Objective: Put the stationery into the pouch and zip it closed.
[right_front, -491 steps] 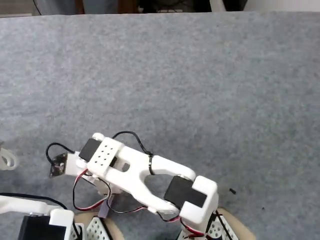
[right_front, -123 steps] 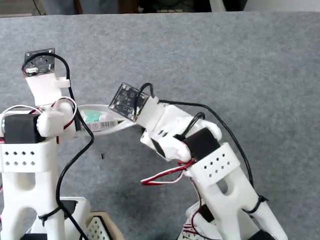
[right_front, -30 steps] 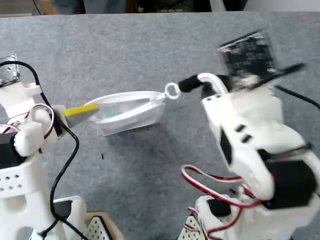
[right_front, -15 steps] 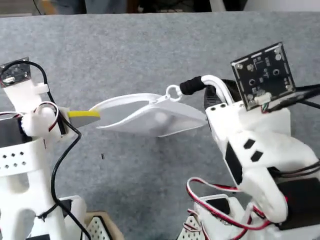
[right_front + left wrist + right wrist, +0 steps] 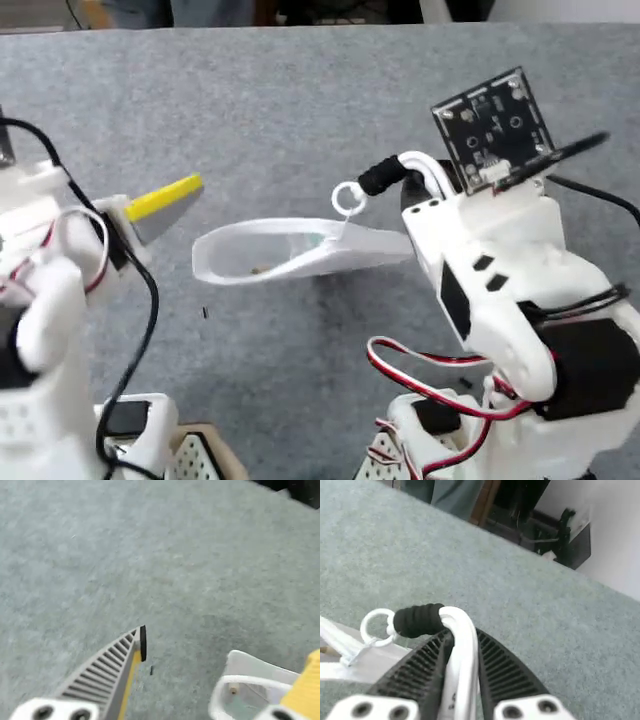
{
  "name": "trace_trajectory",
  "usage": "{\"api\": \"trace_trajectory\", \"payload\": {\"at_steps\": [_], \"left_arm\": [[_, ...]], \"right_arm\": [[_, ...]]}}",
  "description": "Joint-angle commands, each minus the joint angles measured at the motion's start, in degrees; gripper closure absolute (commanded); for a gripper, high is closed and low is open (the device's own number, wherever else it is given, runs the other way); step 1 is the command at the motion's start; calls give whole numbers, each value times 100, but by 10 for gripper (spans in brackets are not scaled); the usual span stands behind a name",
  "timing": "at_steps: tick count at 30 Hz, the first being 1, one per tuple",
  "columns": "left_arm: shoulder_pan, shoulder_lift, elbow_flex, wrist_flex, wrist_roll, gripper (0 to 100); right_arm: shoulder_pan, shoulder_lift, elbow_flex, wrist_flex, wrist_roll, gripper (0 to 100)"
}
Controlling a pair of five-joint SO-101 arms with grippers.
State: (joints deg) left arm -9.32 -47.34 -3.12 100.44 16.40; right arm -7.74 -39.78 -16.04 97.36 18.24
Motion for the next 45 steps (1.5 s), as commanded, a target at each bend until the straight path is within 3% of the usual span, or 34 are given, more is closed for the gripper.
{"api": "trace_trajectory", "payload": {"at_steps": [1, 4, 12, 17, 25, 28, 32, 36, 42, 45], "left_arm": [[233, -193, -365, 26, 79, 527], [180, -237, -347, 26, 62, 528], [-347, -246, -312, 26, 62, 528], [-356, -246, -312, 26, 62, 528], [-321, -246, 110, 26, 62, 528], [-321, -246, 409, 26, 53, 528], [-312, -246, 769, 26, -316, 528], [-312, -246, 1121, 26, -615, 529], [-321, -246, 1358, 26, -624, 529], [-330, -246, 1376, 26, -624, 529]], "right_arm": [[-44, 4, -22, -149, 26, 986], [281, -40, -31, -387, 18, 986], [1978, -31, -532, -853, 9, 986], [2884, -31, -822, -967, -396, 986], [3051, -40, -901, -905, -422, 986], [2479, -22, -848, -703, -352, 986], [607, 22, -769, -158, 176, 986], [-905, 92, -277, -114, 35, 986], [-1916, 585, -127, -105, 431, 986], [-2066, 840, -576, -149, 571, 986]]}}
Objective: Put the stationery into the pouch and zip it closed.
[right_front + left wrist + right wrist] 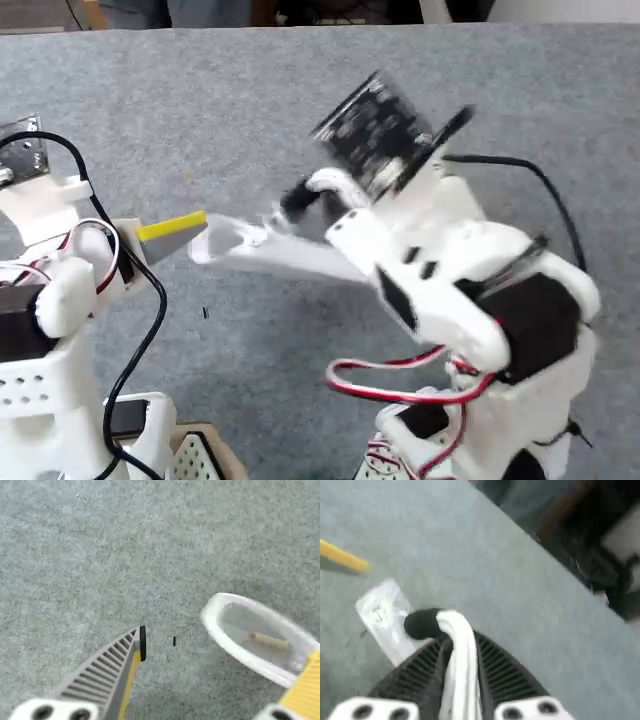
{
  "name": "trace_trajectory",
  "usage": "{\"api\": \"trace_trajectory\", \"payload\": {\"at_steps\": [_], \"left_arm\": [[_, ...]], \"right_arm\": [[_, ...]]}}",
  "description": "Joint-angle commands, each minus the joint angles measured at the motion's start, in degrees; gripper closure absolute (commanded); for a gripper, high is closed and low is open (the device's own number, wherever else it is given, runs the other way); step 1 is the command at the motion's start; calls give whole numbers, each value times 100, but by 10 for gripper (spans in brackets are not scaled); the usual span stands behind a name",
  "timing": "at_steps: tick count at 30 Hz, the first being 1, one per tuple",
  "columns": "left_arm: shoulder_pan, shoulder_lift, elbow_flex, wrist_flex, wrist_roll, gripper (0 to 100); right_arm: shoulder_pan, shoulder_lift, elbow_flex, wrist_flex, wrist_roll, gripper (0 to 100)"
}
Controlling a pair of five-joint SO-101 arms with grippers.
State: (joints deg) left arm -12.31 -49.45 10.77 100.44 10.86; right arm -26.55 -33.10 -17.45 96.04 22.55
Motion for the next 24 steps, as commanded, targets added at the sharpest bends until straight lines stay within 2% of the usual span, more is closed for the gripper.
{"api": "trace_trajectory", "payload": {"at_steps": [1, 9, 16, 24], "left_arm": [[-40, -35, -13, 26, -70, 529], [-57, -35, -13, 26, -70, 529], [-57, -35, -13, 26, -70, 529], [-57, -26, -13, 26, -70, 529]], "right_arm": [[-185, 286, -646, -35, 158, 986], [-132, 1323, -2448, -53, 149, 986], [703, 1974, -3582, -79, 149, 986], [1301, 2229, -4453, -167, 114, 986]]}}
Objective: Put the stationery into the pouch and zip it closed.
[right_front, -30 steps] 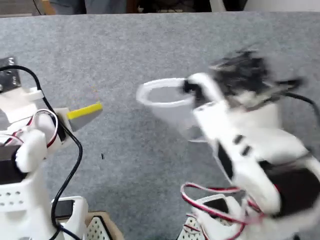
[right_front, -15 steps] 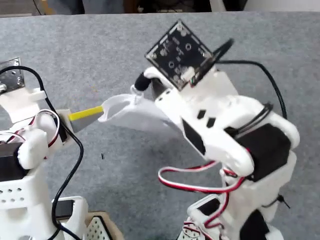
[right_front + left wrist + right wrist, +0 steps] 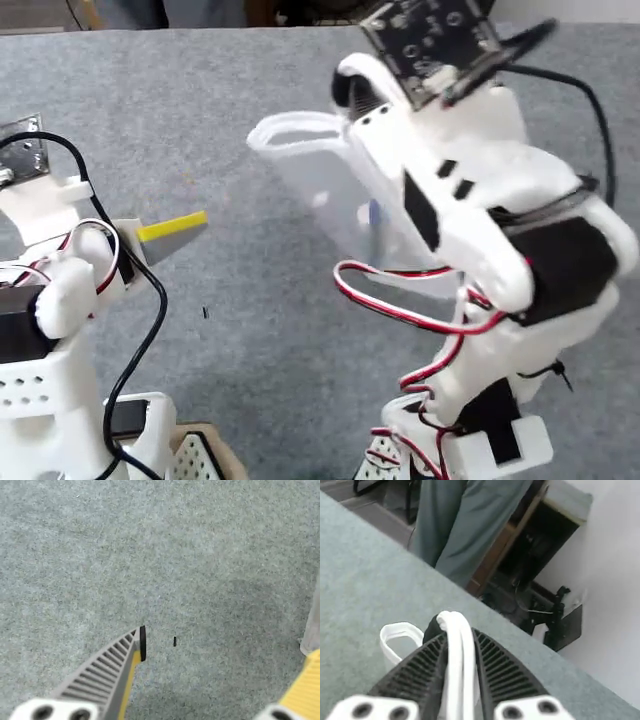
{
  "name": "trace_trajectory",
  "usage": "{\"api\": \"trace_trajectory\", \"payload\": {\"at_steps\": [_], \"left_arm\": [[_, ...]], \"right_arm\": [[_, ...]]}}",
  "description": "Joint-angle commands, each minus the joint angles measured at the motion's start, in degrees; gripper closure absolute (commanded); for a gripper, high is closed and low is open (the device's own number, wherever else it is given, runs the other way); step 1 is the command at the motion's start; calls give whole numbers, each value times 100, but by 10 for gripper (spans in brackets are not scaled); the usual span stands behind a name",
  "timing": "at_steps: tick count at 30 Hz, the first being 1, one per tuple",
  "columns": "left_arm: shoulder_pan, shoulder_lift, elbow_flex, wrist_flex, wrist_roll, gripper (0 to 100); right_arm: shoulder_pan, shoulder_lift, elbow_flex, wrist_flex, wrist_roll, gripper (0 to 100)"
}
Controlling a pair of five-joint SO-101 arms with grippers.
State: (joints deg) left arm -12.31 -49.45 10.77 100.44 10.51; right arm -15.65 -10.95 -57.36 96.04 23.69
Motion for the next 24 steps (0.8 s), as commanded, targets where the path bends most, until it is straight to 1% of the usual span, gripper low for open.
{"api": "trace_trajectory", "payload": {"at_steps": [1, 6, 12, 16, 21, 24], "left_arm": [[-57, -18, -13, 26, -35, 529], [-40, -18, -13, 26, -35, 529], [-31, -18, -13, 26, -35, 529], [-31, -26, -13, 26, -35, 529], [-31, -26, -13, 26, -35, 529], [-31, -26, -13, 26, -35, 529]], "right_arm": [[308, 22, -567, -220, 0, 986], [1020, -22, -927, -545, 0, 986], [1829, -22, -1393, -492, 35, 986], [2374, -22, -1437, -378, 44, 986], [2681, -22, -1437, 105, 44, 986], [2646, -22, -1393, 448, 44, 986]]}}
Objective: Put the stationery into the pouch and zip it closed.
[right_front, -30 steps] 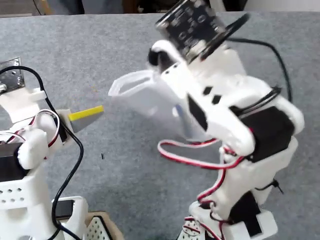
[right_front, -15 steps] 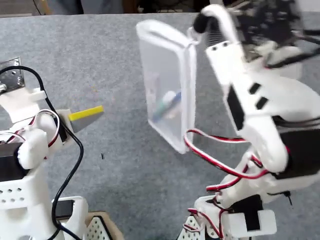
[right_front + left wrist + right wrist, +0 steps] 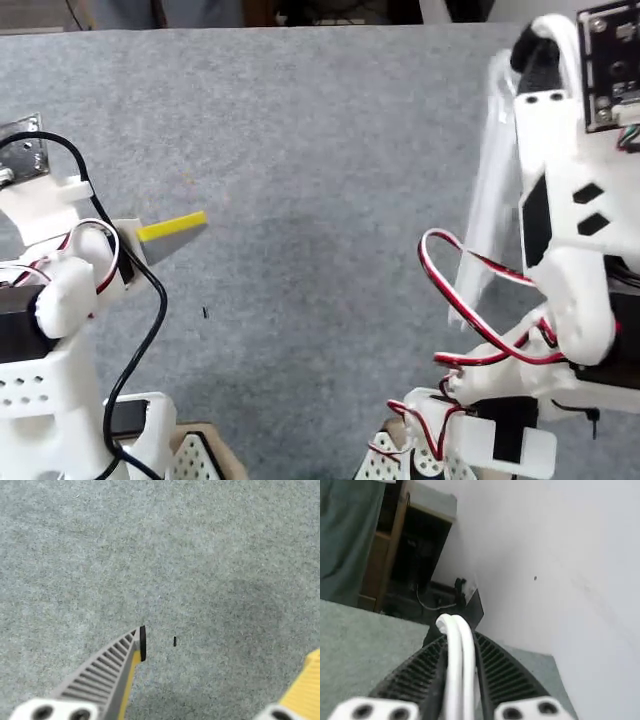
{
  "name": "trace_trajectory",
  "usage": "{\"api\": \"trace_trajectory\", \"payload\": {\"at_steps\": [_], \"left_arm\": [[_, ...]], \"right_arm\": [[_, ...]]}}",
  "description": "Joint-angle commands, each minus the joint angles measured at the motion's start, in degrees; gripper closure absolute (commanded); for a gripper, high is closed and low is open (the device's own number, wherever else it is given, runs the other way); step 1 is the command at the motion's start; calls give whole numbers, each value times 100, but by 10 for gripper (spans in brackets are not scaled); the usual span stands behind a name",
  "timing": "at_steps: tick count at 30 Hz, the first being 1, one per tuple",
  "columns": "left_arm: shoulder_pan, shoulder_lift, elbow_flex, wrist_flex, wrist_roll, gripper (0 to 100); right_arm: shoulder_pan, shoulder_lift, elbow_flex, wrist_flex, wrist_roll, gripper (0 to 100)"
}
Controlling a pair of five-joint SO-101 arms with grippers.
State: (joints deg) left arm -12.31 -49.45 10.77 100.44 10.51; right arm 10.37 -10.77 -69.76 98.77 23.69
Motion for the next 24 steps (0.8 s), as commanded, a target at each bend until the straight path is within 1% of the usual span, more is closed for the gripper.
{"api": "trace_trajectory", "payload": {"at_steps": [1, 4, 7, 10, 12, 15, 19, 24], "left_arm": [[-22, -26, -13, 26, -35, 529], [-22, -26, -13, 26, -35, 529], [-4, -35, -13, 35, -35, 529], [242, -35, -13, 35, -35, 529], [558, -35, -13, 35, -35, 529], [1305, -35, -13, 35, -79, 525], [2149, -35, -66, 35, -624, 524], [2914, -44, -356, -53, -1116, 524]], "right_arm": [[35, -40, -136, 229, 9, 986], [70, -40, 13, 237, 0, 986], [35, -40, 470, 237, -35, 986], [26, -40, 901, 185, -440, 986], [26, -22, 1121, 158, -615, 986], [-273, -31, 1393, 158, -677, 986], [-624, -31, 1710, 158, -677, 986], [-879, -40, 2088, 193, -686, 986]]}}
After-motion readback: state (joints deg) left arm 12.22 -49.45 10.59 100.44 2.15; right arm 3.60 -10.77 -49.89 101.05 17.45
